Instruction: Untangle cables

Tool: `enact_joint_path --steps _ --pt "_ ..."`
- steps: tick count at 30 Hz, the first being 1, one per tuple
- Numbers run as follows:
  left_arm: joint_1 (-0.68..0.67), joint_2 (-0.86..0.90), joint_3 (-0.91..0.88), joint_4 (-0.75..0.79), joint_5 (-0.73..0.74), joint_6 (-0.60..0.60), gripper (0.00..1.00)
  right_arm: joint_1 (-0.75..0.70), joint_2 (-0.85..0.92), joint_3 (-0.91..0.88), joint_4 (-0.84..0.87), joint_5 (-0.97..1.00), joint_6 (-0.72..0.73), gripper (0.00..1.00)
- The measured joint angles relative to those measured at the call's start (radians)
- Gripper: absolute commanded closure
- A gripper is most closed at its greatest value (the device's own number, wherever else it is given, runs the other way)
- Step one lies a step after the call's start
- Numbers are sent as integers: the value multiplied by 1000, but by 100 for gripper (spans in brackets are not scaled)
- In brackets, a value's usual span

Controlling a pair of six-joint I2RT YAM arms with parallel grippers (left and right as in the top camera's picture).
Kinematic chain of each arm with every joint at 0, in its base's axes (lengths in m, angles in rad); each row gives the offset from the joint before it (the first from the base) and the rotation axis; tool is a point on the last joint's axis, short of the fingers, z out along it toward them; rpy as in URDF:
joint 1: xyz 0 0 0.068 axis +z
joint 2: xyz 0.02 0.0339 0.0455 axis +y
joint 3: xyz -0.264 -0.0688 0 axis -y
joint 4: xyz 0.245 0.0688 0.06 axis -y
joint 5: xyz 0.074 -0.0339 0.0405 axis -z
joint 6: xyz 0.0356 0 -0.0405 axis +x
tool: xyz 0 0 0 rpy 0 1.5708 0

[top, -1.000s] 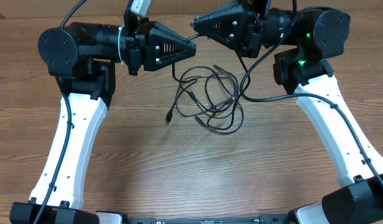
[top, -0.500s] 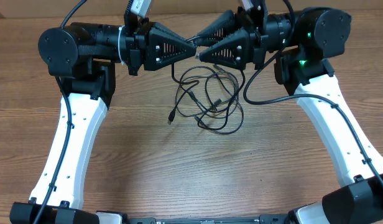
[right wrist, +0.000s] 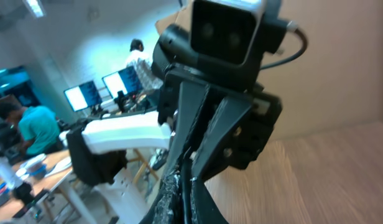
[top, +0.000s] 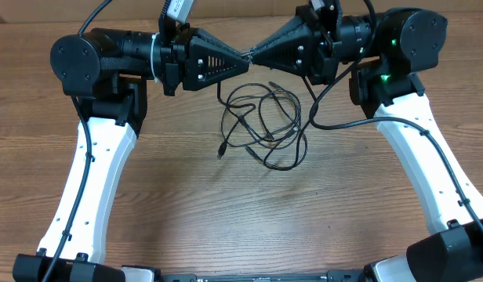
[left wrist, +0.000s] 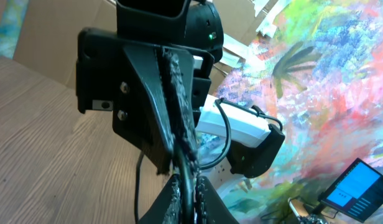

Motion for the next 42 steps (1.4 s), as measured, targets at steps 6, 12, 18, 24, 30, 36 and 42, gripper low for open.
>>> enact_joint_path --steps 6,12,18,24,30,36,42 --pt "0 0 -20 0 2 34 85 0 0 0 -1 74 15 96" --pt "0 0 -99 -3 2 78 81 0 0 0 -2 103 30 96" --pt "0 1 -154 -4 2 100 50 -1 0 0 -34 128 28 96" --pt "0 3 -157 61 3 107 0 -34 0 0 -251 161 -37 96" --pt "0 5 -157 277 3 82 0 -91 0 0 -365 212 -100 96" --pt "0 5 -158 363 3 65 0 -187 0 0 -475 332 -122 96" --pt "0 5 -158 366 3 65 0 -280 0 0 -573 509 -134 96"
